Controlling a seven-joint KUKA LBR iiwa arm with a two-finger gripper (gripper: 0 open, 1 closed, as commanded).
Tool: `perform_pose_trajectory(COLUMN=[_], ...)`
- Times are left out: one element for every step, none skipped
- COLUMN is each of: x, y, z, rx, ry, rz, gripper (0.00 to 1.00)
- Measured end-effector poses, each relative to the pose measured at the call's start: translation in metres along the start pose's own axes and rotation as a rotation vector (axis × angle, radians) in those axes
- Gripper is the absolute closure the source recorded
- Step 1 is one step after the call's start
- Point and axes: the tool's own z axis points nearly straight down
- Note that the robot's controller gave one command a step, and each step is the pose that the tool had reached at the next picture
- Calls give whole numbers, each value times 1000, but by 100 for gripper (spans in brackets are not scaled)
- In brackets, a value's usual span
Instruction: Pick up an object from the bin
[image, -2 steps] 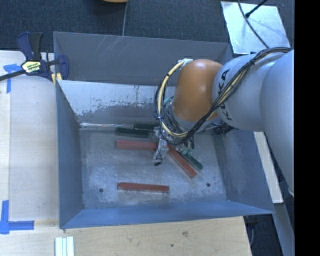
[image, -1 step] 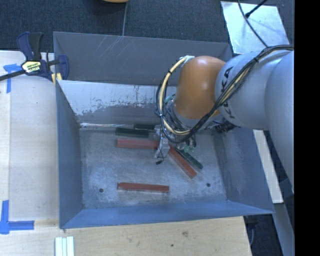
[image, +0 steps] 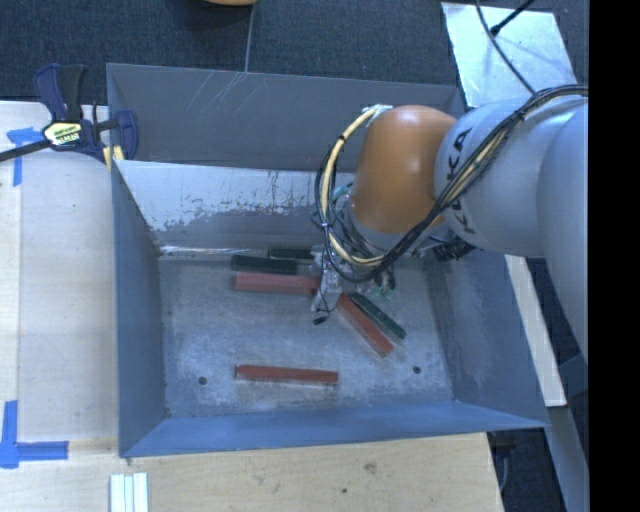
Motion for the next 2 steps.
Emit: perform_pose_trajectory(x=[0,0], y=[0,0], z=[-7,-14], rx=[0,0], ry=[0,0], rz=[0,-1], gripper=[100,100])
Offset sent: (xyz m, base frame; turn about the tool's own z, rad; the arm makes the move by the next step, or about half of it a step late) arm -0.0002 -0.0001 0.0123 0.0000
